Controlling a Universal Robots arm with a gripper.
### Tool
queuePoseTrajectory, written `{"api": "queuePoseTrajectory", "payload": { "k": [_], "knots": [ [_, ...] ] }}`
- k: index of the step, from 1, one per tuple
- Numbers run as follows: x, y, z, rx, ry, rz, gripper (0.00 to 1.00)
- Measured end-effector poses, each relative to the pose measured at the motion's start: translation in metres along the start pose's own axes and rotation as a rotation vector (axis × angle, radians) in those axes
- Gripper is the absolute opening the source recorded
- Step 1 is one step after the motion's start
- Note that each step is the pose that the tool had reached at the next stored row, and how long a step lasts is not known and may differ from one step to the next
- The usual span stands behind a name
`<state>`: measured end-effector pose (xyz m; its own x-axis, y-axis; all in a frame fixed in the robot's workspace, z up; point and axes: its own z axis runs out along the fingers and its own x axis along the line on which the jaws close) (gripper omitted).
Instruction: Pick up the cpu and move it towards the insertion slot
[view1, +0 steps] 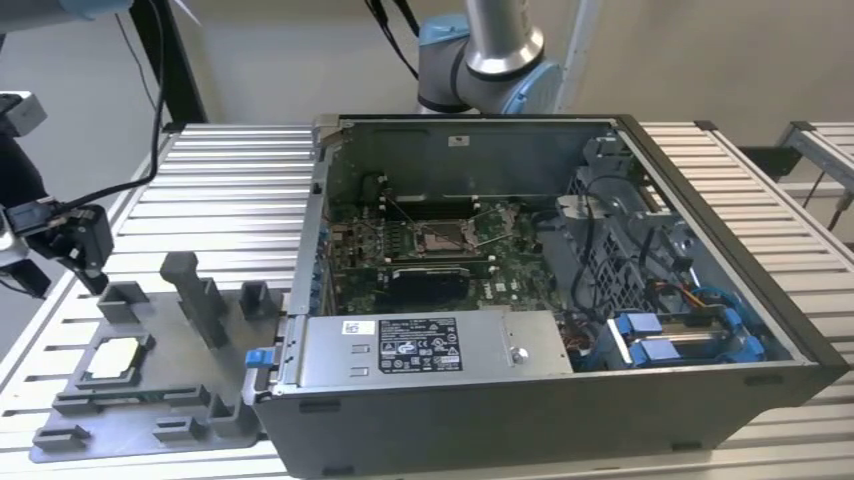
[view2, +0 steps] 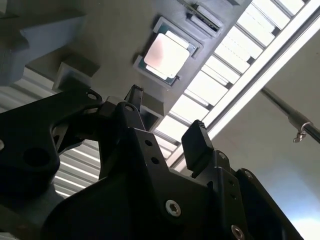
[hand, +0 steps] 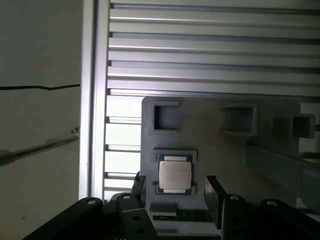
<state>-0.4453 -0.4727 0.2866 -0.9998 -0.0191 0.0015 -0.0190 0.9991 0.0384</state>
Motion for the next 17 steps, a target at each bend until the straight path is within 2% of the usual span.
{"api": "queuePoseTrajectory", "payload": {
  "k": [17],
  "knots": [
    [-0.0005, -0.0019, 0.0309, 0.0, 0.0001, 0.0, 1.0]
  ]
}}
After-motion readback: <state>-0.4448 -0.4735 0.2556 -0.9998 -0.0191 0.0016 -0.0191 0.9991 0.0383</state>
